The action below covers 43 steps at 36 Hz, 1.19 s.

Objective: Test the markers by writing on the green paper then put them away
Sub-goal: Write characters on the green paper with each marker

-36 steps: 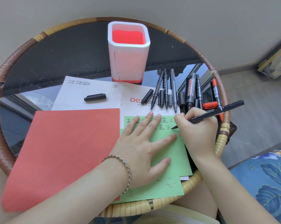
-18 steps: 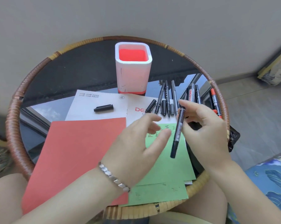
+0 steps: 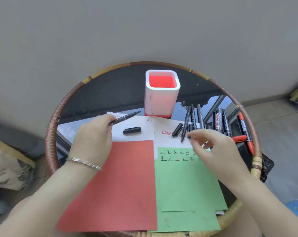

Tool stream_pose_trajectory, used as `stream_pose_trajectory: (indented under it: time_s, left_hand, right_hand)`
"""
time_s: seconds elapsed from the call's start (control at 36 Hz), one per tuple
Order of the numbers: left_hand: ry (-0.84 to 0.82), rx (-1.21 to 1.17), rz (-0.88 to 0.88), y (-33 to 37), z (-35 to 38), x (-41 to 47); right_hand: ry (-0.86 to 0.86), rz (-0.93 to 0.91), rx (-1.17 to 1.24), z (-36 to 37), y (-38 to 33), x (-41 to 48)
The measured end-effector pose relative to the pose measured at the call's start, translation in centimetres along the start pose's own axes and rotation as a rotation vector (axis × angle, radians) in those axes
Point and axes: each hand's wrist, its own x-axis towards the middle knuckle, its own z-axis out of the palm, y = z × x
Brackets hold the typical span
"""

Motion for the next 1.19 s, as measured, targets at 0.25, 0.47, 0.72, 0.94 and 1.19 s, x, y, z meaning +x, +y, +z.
stream_pose_trajectory:
  time_s: [0.25,0.47,0.72,0.94,1.19]
  left_hand:
    - [-0.104,0.116,-0.02,-2.4,2.2,2.0]
    - [-0.028,0.053,0.063,-1.1,1.0,0.4]
    - [-0.158,-0.096,0.268,4.0,0.6,-3.1]
    - [-0.316,-0.072,0.418,8.0,2.9,-4.6]
    - [-0.426,0.055,0.588,9.8,7.0,-5.4]
  right_hand:
    - [-0.026,0.022,-0.297,-0.1,0.6,5.4]
    - [-0.214,0.109,-0.631,1.2,0.5,9.6]
    - [-0.149,0.286,-0.352,2.0,0.5,9.7]
    - [0.053,0.3,0.29,-1.8,-0.9,5.3]
    - [0.328,0.298,0.6,-4.6,1.1,0.4]
